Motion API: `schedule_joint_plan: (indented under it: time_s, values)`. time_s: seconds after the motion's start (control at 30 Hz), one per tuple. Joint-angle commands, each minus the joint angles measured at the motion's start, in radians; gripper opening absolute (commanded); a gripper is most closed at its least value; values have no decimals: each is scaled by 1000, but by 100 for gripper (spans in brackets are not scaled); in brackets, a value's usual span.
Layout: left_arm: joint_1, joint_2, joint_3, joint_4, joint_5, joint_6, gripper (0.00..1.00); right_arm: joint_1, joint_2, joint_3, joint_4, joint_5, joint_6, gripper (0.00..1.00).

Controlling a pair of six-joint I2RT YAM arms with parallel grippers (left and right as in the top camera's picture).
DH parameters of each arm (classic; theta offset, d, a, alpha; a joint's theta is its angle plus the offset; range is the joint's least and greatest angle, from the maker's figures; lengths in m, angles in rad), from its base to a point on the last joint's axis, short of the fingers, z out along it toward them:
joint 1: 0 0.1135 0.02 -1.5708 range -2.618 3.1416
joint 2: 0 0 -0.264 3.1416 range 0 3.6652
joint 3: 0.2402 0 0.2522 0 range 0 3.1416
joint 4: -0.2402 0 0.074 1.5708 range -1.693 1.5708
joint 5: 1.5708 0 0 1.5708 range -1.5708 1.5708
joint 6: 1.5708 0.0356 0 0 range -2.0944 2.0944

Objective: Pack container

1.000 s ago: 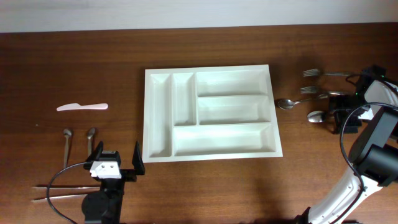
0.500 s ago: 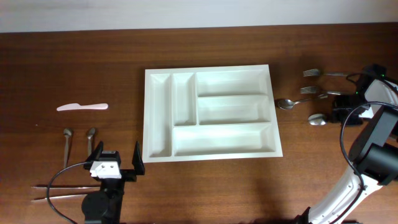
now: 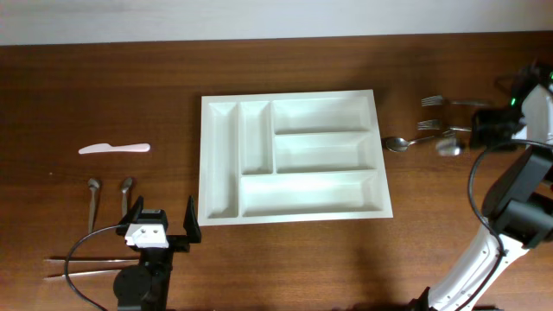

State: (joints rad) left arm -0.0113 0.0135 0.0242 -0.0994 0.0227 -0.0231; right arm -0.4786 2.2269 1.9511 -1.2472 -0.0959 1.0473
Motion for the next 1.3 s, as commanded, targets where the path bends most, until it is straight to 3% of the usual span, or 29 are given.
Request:
schedule_joint_plan:
  time_s: [0.0, 0.17, 0.47, 0.8, 1.0, 1.17, 1.27]
  values:
    - [5, -8, -7, 3, -3, -9, 99, 112, -11, 165, -45, -106, 33, 4]
    - [5, -8, -7, 3, -3, -9, 99, 271, -11, 265, -73, -130, 141, 4]
    - [5, -8, -7, 3, -3, -9, 99, 544, -10, 265, -53, -65, 373, 4]
    - [5, -8, -7, 3, -3, -9, 99, 671, 18, 264, -17, -35, 541, 5]
    - [5, -8, -7, 3, -3, -9, 99, 681, 81, 264, -4, -53, 539, 14]
    - [5, -8, -7, 3, -3, -9, 99, 680, 104, 264, -3, -53, 508, 32]
    - [5, -8, -7, 3, -3, -9, 99, 676, 103, 266, 34, -34, 448, 37]
